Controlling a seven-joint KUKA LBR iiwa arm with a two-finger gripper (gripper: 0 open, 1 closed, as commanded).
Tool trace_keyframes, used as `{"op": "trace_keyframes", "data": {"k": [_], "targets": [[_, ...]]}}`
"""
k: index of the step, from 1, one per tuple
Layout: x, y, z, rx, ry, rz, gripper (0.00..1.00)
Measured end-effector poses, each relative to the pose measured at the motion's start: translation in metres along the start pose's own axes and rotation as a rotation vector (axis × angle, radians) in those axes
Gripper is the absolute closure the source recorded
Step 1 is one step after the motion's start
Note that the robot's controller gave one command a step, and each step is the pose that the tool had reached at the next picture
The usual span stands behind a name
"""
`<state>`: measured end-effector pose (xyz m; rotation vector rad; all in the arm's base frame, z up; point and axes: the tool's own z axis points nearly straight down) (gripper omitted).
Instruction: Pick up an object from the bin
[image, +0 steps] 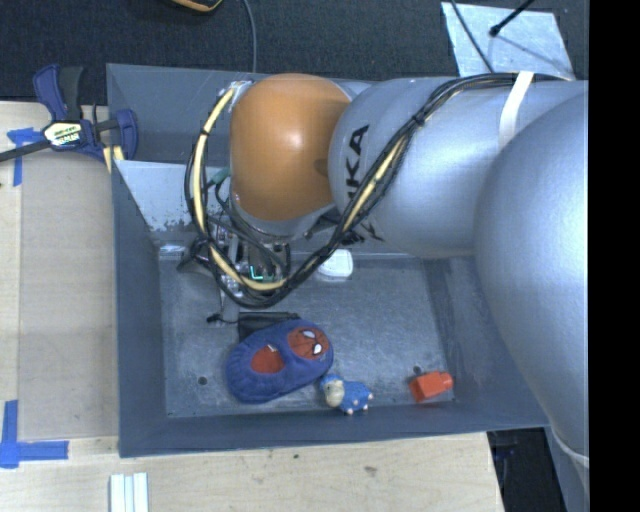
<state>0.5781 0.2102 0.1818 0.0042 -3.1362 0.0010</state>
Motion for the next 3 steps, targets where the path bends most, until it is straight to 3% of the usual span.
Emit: {"op": "trace_keyframes", "data": {"k": [1, 2, 3], "targets": [[-0.047, -0.057, 0.076, -0.008, -0.025, -0.059, 0.00], [-0.048, -0.073, 0.092, -0.003, -0.017, -0.148, 0.00], [-0.047, -0.074, 0.095, -0.002, -0.011, -0.145, 1.00]]}}
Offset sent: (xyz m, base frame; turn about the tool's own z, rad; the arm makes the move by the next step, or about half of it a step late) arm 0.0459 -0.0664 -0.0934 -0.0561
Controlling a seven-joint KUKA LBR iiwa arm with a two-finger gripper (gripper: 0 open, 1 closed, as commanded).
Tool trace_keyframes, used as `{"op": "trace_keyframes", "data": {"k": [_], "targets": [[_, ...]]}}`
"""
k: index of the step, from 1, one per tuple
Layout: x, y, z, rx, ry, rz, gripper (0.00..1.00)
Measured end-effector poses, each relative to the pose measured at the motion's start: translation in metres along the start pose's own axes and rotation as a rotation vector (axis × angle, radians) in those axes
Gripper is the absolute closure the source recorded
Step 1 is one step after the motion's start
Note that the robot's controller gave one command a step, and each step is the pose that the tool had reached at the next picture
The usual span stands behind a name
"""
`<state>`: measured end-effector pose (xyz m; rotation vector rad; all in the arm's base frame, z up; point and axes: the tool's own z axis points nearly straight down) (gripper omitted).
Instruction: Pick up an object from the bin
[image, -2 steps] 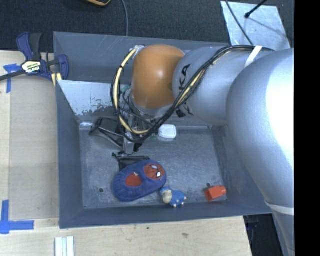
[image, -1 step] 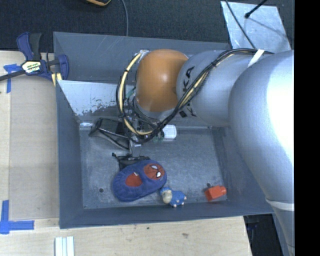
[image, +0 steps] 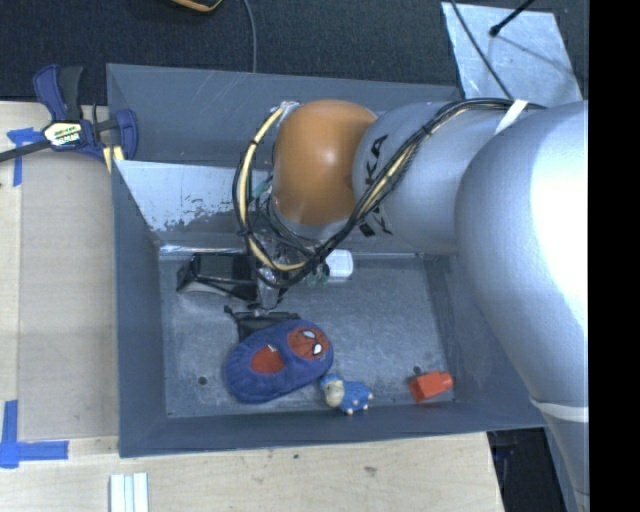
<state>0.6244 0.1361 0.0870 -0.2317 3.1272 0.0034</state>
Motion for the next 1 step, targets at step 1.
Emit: {"op": "trace_keyframes", "data": {"k": [1], "targets": [[-0.0001, -0.0002, -0.1405, 0.003, 0.002, -0.015, 1.00]]}}
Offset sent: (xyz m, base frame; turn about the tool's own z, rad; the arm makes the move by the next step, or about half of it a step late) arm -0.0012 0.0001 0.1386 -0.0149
